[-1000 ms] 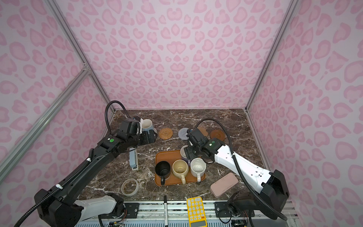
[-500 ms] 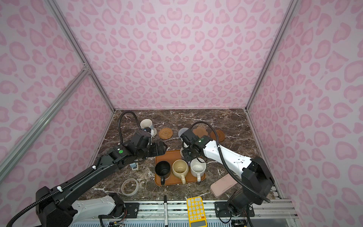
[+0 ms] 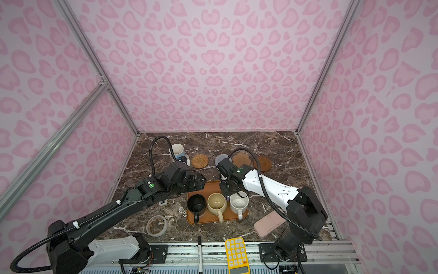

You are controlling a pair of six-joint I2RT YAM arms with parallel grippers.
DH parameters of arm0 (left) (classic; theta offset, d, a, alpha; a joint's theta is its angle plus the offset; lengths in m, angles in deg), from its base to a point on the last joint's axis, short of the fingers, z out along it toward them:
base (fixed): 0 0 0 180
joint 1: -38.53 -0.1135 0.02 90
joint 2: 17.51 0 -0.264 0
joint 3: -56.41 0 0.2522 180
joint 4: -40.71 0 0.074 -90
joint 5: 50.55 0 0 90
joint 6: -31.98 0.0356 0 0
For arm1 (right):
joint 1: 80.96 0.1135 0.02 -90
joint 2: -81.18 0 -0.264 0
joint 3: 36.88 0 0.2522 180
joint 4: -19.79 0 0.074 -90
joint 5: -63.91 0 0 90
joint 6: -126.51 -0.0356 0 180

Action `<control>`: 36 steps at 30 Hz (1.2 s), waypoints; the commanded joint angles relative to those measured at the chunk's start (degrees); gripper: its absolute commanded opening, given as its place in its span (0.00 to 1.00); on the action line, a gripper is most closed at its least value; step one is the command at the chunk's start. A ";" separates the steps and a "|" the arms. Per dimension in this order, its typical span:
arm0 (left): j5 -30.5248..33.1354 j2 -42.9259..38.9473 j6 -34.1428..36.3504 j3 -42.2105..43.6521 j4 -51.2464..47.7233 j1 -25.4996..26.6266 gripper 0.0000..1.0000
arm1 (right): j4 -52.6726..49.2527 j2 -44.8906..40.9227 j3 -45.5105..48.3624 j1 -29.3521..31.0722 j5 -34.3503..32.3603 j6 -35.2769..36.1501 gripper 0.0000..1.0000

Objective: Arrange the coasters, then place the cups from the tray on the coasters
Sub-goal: 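Grasp the lavender mug on the tray with the right gripper and lift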

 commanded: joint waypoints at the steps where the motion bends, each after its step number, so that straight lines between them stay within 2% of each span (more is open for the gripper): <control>1: 1.09 -0.34 -0.92 -0.53 1.91 0.30 0.96 | -2.16 -1.28 -0.56 0.04 -1.62 -0.47 0.38; 6: 1.19 -0.22 -1.12 -0.25 2.67 0.52 0.96 | -4.27 -2.37 -1.39 -0.03 -3.63 -0.92 0.39; 12: 1.29 -0.13 -1.31 -0.41 2.95 0.83 0.96 | -5.32 -4.62 -0.23 1.03 -1.90 -4.05 0.34; 23: 1.70 0.45 -1.67 0.14 3.32 1.33 0.96 | -3.31 -1.30 0.22 1.28 0.17 -2.85 0.28; 36: 2.06 1.05 -2.00 0.19 3.77 1.62 0.96 | -6.79 -0.30 -0.29 1.89 -3.77 -4.85 0.27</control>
